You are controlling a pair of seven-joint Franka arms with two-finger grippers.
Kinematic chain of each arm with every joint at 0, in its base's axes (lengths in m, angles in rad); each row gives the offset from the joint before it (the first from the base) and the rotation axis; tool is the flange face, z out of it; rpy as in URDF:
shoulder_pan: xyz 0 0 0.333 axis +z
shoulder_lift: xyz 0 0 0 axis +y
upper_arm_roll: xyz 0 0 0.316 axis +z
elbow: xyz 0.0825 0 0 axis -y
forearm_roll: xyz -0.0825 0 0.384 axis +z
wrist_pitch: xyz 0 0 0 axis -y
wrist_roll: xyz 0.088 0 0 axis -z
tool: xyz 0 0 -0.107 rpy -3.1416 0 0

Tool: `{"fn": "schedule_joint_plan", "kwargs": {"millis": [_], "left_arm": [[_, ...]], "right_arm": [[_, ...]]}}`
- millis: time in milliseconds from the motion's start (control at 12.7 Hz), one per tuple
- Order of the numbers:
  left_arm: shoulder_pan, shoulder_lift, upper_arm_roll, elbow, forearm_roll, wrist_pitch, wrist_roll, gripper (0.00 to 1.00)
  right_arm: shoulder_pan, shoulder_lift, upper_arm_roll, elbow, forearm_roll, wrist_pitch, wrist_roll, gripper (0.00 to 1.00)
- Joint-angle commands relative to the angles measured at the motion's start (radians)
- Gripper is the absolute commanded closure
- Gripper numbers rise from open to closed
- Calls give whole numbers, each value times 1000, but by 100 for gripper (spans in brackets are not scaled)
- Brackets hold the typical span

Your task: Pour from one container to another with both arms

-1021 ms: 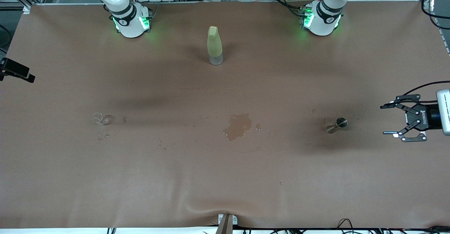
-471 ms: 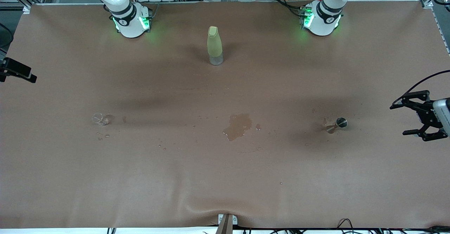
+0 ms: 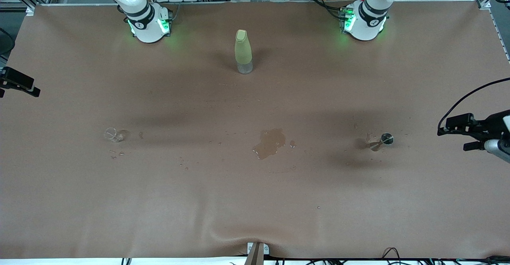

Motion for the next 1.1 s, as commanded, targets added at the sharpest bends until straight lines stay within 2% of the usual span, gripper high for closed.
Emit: {"fn": "schedule_joint_plan", "kwargs": {"millis": [0, 236, 628, 1021], "left_arm": [[-49, -41, 4, -17, 114, 13, -242, 0], [-63, -49, 4, -17, 140, 13, -432, 0], [-49, -115, 16, -24, 194, -11, -476, 0], [-27, -117, 15, -29, 180, -36, -480, 0]], "right_arm": [[10, -5, -11, -9, 12, 4, -12, 0], [6, -4, -11, -11, 12, 8, -15, 0], [-16, -4, -11, -12, 11, 7, -20, 0], [-2, 5, -7, -12, 12, 19, -16, 0]]}}
